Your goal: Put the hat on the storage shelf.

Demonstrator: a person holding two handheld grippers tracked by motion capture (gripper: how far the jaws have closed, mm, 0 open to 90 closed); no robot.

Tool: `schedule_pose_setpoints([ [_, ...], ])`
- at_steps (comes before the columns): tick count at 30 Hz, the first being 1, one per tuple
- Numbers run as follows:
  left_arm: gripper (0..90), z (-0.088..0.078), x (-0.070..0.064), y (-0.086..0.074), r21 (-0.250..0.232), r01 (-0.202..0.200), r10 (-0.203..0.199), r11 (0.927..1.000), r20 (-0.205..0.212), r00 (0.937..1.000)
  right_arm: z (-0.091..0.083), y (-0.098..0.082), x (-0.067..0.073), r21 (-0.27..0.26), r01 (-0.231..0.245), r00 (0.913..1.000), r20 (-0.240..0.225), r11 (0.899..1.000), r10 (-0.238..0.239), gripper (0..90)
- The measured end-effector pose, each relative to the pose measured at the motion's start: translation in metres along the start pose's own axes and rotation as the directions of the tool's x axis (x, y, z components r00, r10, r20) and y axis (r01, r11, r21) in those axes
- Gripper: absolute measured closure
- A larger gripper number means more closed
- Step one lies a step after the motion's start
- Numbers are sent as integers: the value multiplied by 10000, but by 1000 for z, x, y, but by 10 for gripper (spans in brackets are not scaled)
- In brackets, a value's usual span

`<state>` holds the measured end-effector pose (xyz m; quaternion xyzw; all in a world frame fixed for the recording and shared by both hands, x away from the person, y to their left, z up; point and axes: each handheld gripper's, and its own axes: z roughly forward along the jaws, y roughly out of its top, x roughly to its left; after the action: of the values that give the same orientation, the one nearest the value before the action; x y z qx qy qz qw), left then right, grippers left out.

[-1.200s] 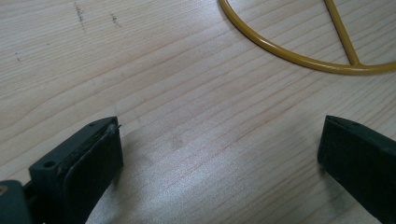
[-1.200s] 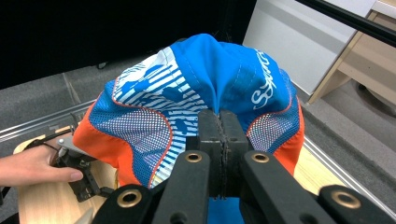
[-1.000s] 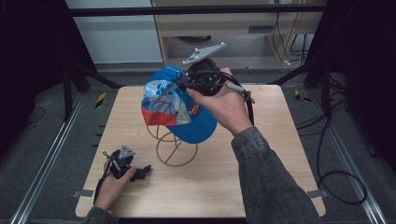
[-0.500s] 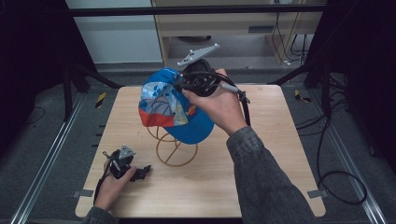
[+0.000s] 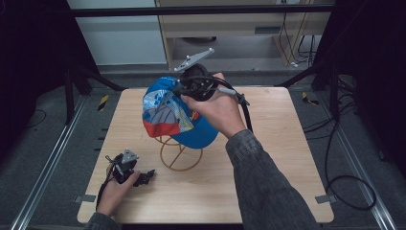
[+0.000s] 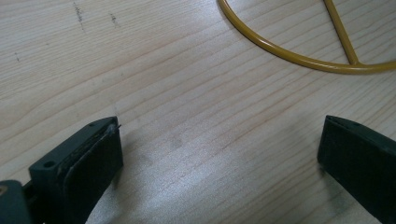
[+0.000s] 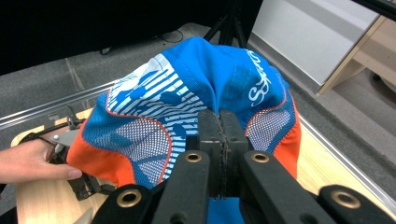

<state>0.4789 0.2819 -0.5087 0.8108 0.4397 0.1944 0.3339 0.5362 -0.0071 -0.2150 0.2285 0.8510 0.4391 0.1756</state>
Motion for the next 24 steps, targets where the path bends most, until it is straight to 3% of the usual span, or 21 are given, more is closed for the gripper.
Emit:
schedule_pose_setpoints([
  [24, 0, 0, 0, 0, 6, -6, 6, 10000, 12, 10000, 18, -14, 0, 892, -34, 9997, -245, 9960, 56, 896],
])
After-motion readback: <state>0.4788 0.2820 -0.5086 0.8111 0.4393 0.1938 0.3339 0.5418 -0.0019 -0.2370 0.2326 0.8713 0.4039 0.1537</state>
